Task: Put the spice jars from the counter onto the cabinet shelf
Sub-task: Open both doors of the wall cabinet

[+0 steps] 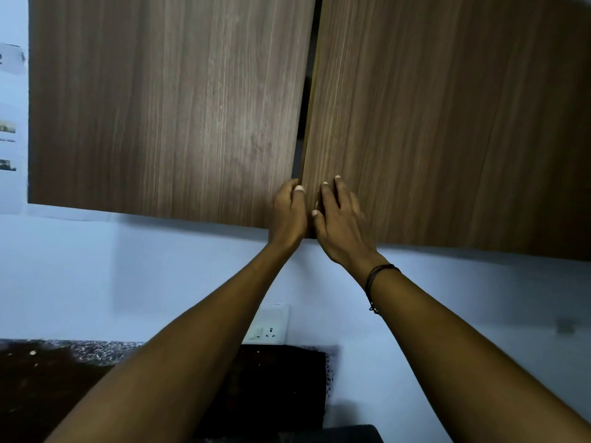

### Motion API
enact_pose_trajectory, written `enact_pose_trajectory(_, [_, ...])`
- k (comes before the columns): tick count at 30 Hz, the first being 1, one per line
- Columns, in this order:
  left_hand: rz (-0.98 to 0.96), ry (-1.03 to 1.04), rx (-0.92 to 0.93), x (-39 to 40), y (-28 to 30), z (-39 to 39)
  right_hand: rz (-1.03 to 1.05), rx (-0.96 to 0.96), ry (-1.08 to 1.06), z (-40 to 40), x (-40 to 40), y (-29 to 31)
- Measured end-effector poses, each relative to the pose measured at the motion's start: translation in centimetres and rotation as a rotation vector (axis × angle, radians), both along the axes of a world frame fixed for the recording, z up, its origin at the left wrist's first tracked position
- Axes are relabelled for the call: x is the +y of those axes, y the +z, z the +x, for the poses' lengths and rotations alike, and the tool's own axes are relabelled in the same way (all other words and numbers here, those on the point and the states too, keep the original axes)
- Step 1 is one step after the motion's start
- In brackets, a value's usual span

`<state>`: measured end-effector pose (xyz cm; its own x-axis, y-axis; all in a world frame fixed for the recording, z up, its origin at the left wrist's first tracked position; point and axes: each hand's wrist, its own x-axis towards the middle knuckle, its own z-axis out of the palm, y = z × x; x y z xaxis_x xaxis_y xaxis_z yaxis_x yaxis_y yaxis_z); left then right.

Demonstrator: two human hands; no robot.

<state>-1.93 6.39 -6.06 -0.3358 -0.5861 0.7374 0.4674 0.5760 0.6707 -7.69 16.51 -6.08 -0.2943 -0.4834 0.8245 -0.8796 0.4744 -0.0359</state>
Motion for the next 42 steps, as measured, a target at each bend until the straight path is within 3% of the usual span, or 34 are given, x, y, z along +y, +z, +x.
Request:
enact_pose_trajectory(12, [-0.026,-0.294,0.170,4.2,4.8,2.3,-0.411,-0.161,0.171,3.1,4.2,4.1])
enact_pose_trajectory(18, [0.091,-0.577,0.242,8.2,8.5,2.5,-0.437,-0.192,0.215,4.5,7.6,6.3])
enact_pose_trajectory(28, [0.004,-0.948,0.202,17.4,8.5,2.4,-0.612,-0.287,0.345,6.2,14.6,7.9])
enact_pose_trajectory(33, [-0.092,-1.068,0.259,24.3,8.6,0.6,-0.686,-0.221,0.408,5.6,21.2,7.9])
enact_pose_trajectory(37, [-0.174,-0.989,0.258,30.1,8.8,-1.2,-0.710,-0.190,0.388,4.8,27.2,8.3])
enact_pose_trajectory(42, [-0.322,-0.709,0.247,36.0,8.3,-4.0,-0.772,-0.255,0.274,3.9,33.1,8.7])
